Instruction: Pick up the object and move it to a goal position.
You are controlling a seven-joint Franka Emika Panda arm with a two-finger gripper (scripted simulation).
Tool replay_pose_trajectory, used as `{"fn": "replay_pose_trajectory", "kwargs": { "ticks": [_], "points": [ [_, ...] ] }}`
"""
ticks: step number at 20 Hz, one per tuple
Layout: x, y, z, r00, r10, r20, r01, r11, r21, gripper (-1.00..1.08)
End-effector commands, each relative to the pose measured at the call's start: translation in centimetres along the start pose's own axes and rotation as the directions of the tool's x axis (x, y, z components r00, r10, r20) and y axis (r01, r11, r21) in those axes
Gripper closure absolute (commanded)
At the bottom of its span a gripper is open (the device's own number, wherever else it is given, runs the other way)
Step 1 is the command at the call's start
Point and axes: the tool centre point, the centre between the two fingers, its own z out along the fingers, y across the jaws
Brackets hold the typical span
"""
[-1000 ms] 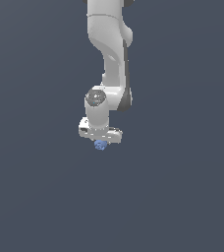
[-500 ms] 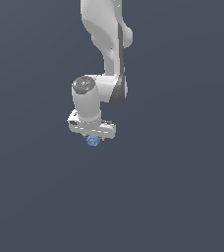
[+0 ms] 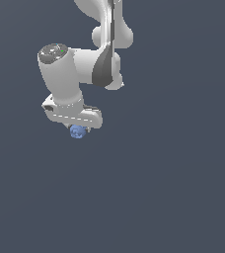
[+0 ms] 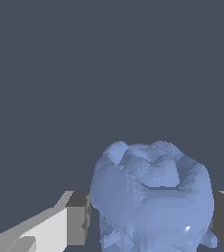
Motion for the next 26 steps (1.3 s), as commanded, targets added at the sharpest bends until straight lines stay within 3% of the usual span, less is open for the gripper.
{"fn": "replay_pose_trajectory", "kwargs": {
  "ticks": [1, 13, 26],
  "points": [
    [0.7, 1.3, -2.5, 1.0, -0.001, 0.001, 0.001, 1.0, 0.0, 1.08],
    [3.7, 5.9, -11.7, 1.0, -0.001, 0.002, 0.001, 1.0, 0.0, 1.08],
    [4.8, 7.2, -14.4, 1.0, -0.001, 0.002, 0.001, 1.0, 0.0, 1.08]
  ]
}}
